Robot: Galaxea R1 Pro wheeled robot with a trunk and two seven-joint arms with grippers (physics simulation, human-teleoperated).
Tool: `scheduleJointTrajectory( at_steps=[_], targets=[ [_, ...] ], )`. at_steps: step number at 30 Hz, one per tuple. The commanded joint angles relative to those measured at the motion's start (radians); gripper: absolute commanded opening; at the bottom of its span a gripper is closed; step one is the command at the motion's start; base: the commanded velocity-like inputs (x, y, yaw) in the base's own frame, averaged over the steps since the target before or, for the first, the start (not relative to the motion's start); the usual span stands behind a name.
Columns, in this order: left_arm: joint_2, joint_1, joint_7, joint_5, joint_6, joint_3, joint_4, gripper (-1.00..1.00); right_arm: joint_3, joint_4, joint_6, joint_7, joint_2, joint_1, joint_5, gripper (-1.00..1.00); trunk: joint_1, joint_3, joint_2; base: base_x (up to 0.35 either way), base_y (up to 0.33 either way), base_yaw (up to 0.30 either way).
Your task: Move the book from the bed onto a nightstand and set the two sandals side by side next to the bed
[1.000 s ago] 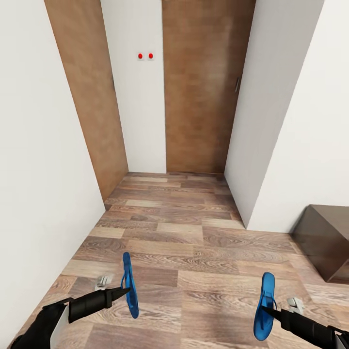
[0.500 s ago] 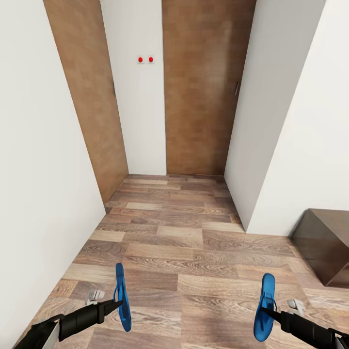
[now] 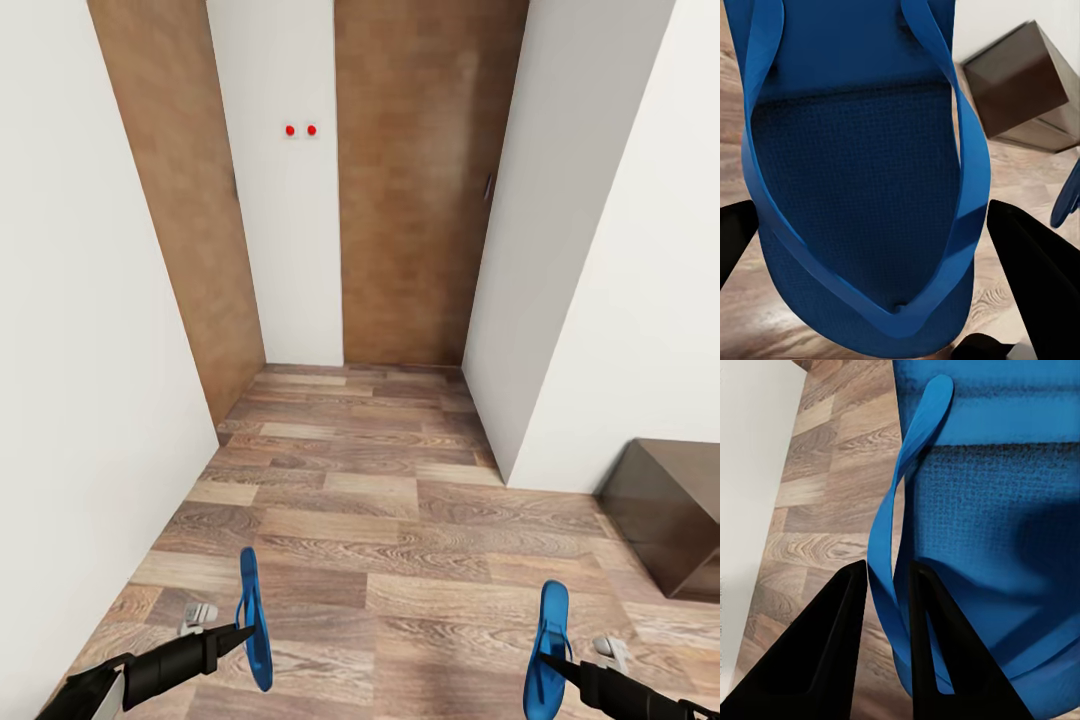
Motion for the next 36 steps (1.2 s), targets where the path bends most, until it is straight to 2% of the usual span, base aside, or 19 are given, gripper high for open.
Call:
scheduleJointTrajectory(
  at_steps=[1, 26, 36],
  targets=[
    [-0.001, -0.001, -0.005, -0.002, 0.01, 0.005, 0.004, -1.0, -0.002, 0.001, 0.012, 0.006, 0.0, 0.0, -0.005, -1.0, -0.004, 0.002, 0.007, 0.0, 0.0, 0.0],
    [-0.001, -0.001, -0.004, -0.003, 0.01, 0.004, 0.023, -1.0, -0.003, 0.003, 0.011, 0.006, 0.0, 0.0, -0.004, -1.0, -0.1, 0.081, 0.182, 0.0, 0.0, 0.0],
    [-0.001, -0.001, -0.005, -0.003, 0.01, 0.005, 0.023, -1.0, -0.002, 0.003, 0.011, 0.004, 0.0, 0.0, -0.004, -1.0, -0.1, 0.081, 0.182, 0.0, 0.0, 0.086]
  ],
)
